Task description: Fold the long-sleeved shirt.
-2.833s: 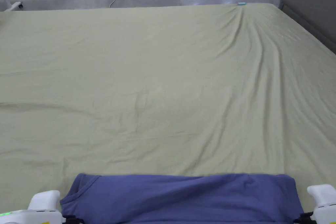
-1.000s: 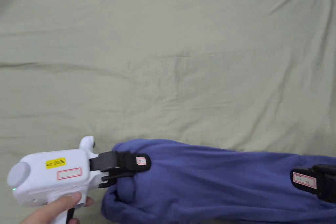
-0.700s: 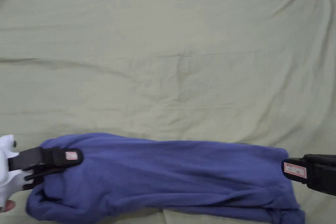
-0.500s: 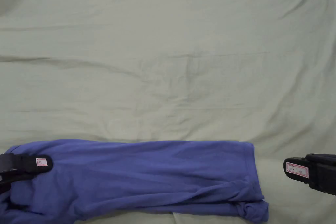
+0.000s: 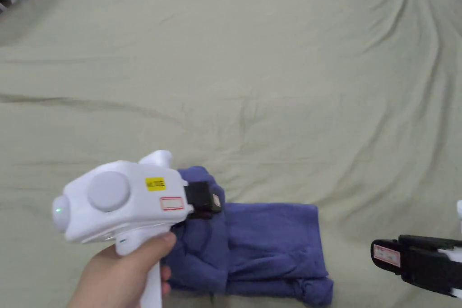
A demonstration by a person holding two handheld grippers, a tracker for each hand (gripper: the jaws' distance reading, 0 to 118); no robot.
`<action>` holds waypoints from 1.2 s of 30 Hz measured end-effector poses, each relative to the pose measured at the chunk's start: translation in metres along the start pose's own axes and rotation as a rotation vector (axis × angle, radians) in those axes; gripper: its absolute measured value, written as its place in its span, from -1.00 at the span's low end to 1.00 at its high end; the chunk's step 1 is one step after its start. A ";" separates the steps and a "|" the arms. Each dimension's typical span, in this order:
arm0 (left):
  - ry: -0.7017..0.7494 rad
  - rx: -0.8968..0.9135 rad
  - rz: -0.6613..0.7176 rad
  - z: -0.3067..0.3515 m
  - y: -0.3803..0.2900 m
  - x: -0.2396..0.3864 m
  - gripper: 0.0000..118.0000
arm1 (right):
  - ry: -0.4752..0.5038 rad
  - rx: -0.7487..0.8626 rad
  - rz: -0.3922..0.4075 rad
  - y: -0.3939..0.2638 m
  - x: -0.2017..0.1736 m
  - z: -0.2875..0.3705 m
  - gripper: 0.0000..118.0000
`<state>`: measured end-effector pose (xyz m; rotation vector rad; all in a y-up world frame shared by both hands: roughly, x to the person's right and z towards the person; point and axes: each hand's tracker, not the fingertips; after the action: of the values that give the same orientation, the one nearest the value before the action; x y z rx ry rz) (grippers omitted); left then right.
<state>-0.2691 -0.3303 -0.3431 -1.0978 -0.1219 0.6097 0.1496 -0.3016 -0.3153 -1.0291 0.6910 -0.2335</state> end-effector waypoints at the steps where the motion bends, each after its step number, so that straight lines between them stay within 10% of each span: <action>1: 0.023 -0.037 -0.030 -0.022 -0.001 0.014 -0.72 | -0.020 0.002 0.007 -0.003 0.000 0.004 -1.00; 6: 0.132 -0.062 -0.046 -0.089 -0.021 0.056 -0.51 | -0.040 0.012 -0.011 -0.015 0.003 0.023 -1.00; 10: -0.057 -0.001 -0.009 -0.079 -0.033 0.083 0.86 | -0.001 0.044 -0.042 -0.022 0.008 0.036 -1.00; 16: -0.255 0.116 -0.024 -0.012 -0.032 0.100 0.94 | 0.057 0.101 -0.083 -0.020 0.014 0.048 -1.00; 18: -0.294 0.093 -0.027 0.010 -0.028 0.095 0.73 | 0.069 0.114 -0.085 -0.019 0.013 0.050 -1.00; 21: -0.181 0.210 -0.096 0.036 -0.026 0.085 -1.00 | 0.075 0.120 -0.082 -0.018 0.010 0.050 -1.00; 25: 0.102 0.119 -0.235 0.005 -0.032 0.072 -1.00 | 0.083 0.110 -0.085 -0.021 0.015 0.045 -1.00; 36: 0.094 -0.121 -0.422 -0.124 -0.102 0.150 -1.00 | -0.022 0.124 -0.128 -0.022 0.027 0.058 -1.00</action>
<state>-0.0555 -0.3824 -0.3432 -1.1724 -0.3031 0.1735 0.2094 -0.2854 -0.2889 -0.9564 0.5839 -0.3710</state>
